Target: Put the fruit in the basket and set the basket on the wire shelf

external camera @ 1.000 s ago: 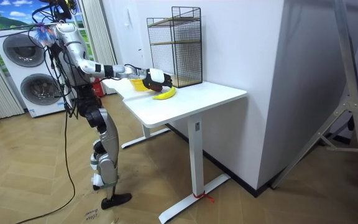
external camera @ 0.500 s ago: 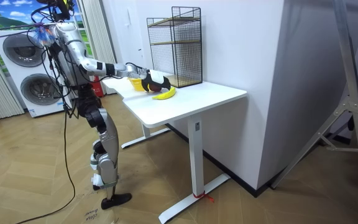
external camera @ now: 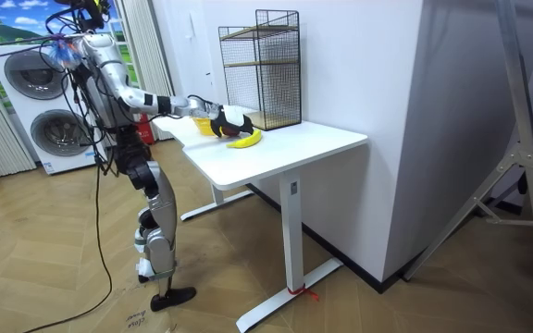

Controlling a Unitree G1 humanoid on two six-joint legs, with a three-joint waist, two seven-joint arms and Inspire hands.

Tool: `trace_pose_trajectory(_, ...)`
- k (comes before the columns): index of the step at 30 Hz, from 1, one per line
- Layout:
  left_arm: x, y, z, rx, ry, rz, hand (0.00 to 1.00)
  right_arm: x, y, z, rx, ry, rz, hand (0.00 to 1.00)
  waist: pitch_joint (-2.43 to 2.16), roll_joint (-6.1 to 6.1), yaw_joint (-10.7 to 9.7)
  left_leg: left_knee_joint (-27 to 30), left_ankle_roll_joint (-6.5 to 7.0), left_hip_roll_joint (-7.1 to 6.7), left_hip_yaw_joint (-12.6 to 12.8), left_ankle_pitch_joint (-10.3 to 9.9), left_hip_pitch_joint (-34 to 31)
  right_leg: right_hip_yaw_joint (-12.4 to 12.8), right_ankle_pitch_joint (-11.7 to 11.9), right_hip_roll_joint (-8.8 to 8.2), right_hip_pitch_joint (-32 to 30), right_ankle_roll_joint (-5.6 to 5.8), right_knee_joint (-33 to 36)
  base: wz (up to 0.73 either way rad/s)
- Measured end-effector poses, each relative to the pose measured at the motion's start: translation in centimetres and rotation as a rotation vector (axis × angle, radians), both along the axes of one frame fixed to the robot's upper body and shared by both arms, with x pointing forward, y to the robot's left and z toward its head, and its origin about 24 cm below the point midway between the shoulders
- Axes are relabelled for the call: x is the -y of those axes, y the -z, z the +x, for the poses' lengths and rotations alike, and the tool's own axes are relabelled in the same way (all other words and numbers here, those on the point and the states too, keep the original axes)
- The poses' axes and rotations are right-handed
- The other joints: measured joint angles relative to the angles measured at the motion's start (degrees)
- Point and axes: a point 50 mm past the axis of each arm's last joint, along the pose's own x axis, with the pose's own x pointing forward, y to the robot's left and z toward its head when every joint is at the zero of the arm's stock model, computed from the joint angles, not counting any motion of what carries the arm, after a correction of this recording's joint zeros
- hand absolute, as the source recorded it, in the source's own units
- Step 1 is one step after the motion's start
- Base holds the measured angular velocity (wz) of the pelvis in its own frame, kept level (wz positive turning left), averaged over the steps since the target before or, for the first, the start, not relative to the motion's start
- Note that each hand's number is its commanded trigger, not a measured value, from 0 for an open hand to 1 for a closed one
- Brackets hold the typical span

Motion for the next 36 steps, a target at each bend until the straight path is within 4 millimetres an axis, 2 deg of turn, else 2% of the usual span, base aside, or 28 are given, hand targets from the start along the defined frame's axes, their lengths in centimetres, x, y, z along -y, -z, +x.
trace_pose_trajectory(7,-0.1,0.0,-0.5,-0.011,-0.022,0.001,0.0,1.1,-0.3,0.2,0.023,0.058,-0.023,1.0,0.03,0.13,0.0,0.1,0.0,0.0,-0.2,0.0,0.2,-0.3,0.0,-0.01,0.5,0.0,-0.1,0.01)
trace_pose_trajectory(12,-0.2,0.2,-1.0,-0.04,-0.031,0.006,0.0,1.8,0.2,0.0,0.035,0.104,-0.043,1.0,-0.33,0.74,0.0,0.1,0.0,-0.01,-0.4,0.0,0.4,-0.3,0.0,-0.01,0.7,0.0,-0.1,0.0)
trace_pose_trajectory(17,-0.2,0.2,-1.2,-0.046,-0.036,0.008,0.0,1.9,0.5,-0.1,0.035,0.12,-0.037,1.0,-0.27,1.13,-0.2,-0.1,0.0,-0.07,-0.8,0.0,1.2,-0.4,0.0,-0.01,1.6,0.01,-0.4,0.01)
trace_pose_trajectory(32,-0.4,0.2,-1.2,-0.042,-0.049,0.012,0.0,1.9,0.9,-0.5,0.026,0.148,0.003,1.0,-0.45,0.16,-1.4,-0.3,0.0,-0.16,-0.9,0.0,2.1,-0.2,0.0,0.01,2.7,0.02,-1.0,0.0)
trace_pose_trajectory(36,-0.4,0.2,-1.4,-0.044,-0.051,0.014,0.0,2.0,0.9,-0.6,0.027,0.161,0.024,1.0,-0.43,0.11,-2.7,-0.3,0.0,-0.17,-0.7,0.0,2.1,0.0,0.0,0.03,2.6,0.02,-1.0,-0.01)
